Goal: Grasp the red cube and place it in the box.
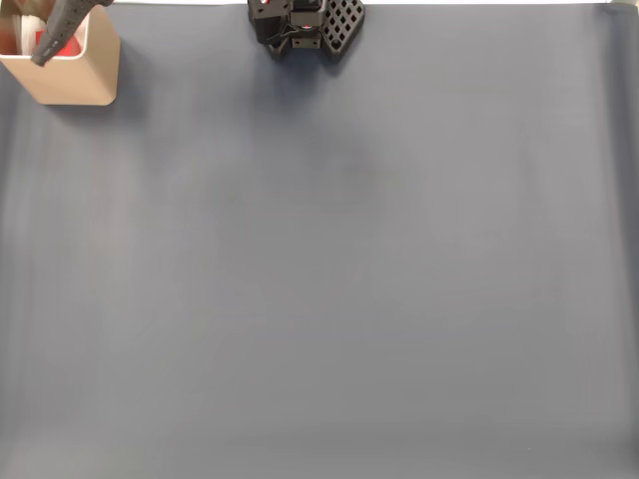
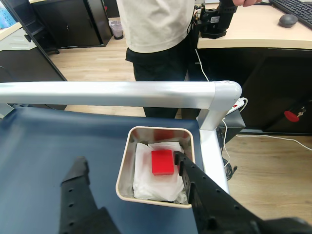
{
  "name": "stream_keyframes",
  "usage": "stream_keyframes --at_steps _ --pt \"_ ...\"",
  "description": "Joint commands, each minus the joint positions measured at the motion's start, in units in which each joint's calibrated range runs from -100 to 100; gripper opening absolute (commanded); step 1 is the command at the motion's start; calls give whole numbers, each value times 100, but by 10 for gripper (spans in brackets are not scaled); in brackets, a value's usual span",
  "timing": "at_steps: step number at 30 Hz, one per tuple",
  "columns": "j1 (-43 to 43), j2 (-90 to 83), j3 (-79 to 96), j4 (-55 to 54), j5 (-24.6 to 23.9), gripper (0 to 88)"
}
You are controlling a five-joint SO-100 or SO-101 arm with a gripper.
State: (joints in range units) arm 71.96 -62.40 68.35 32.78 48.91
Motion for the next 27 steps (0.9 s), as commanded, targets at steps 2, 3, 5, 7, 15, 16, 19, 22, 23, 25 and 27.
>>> stream_keyframes --at_steps 2,3,5,7,15,16,19,22,23,25,27 --pt "-44 -43 -120 -65 -34 184" --pt "-72 -51 -129 -65 -34 149" --pt "-122 -69 -166 -48 -24 98" --pt "-186 -43 -266 17 -20 56" --pt "-577 494 -1014 378 -5 0" --pt "-655 546 -1087 378 -5 0" --pt "-939 720 -1306 386 5 0" --pt "-1322 971 -1607 394 5 0" --pt "-1457 1058 -1717 394 5 0" --pt "-1756 1231 -1918 394 -5 0" --pt "-2061 1378 -2091 394 0 0"
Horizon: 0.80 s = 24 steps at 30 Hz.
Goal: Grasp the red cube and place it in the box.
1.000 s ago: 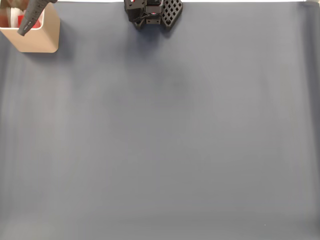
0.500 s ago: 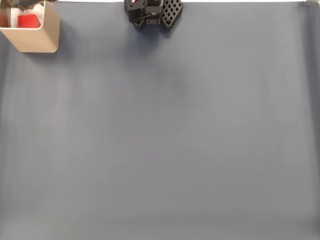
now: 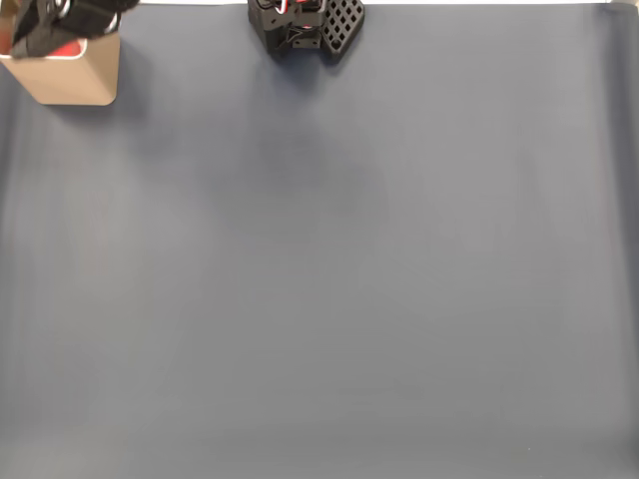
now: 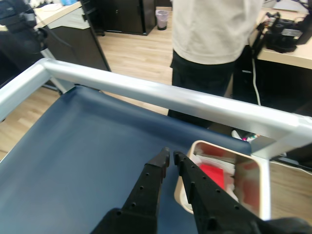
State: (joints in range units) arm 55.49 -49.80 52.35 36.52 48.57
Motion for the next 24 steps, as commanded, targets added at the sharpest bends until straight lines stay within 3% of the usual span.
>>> stream_keyframes --at_steps 1,24 --pt "-570 188 -573 21 39 0" --pt "-4157 214 -354 -143 88 0"
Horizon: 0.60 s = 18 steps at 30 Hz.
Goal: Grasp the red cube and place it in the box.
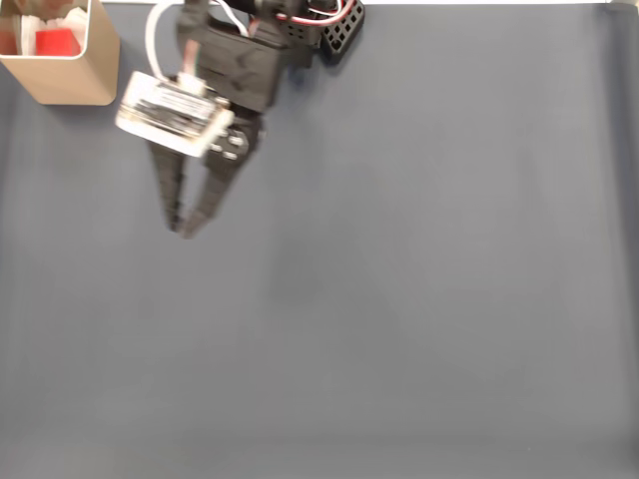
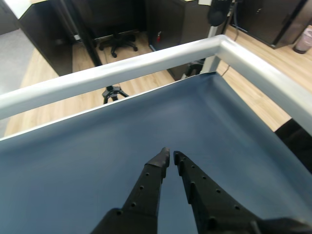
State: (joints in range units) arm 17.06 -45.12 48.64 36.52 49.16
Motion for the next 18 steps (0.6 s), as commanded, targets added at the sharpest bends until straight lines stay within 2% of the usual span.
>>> stream_keyframes --at_steps 1,18 --pt "-407 -324 127 -176 39 0" --pt "-1507 -2412 2617 -160 112 0"
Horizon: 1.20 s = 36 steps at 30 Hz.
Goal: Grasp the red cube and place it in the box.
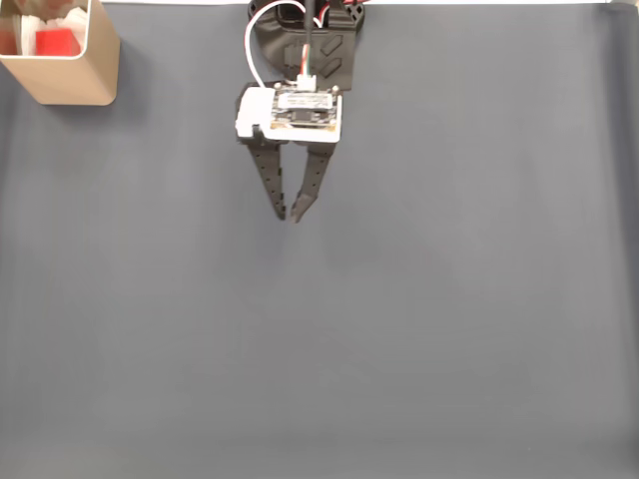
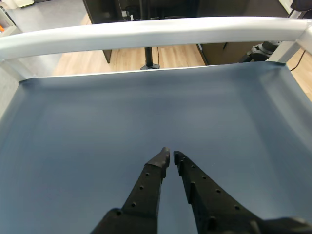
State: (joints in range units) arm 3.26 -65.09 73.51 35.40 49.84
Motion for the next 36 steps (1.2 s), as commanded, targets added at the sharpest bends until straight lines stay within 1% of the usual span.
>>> stream_keyframes --at_steps 1,11,19,30,36 --pt "-163 -536 277 -48 59 0" --pt "-348 -1827 1737 -32 161 0" --pt "-376 -2668 2585 263 190 0" --pt "-326 -3300 2631 1902 10 0" --pt "-277 -3430 2631 2353 -5 0"
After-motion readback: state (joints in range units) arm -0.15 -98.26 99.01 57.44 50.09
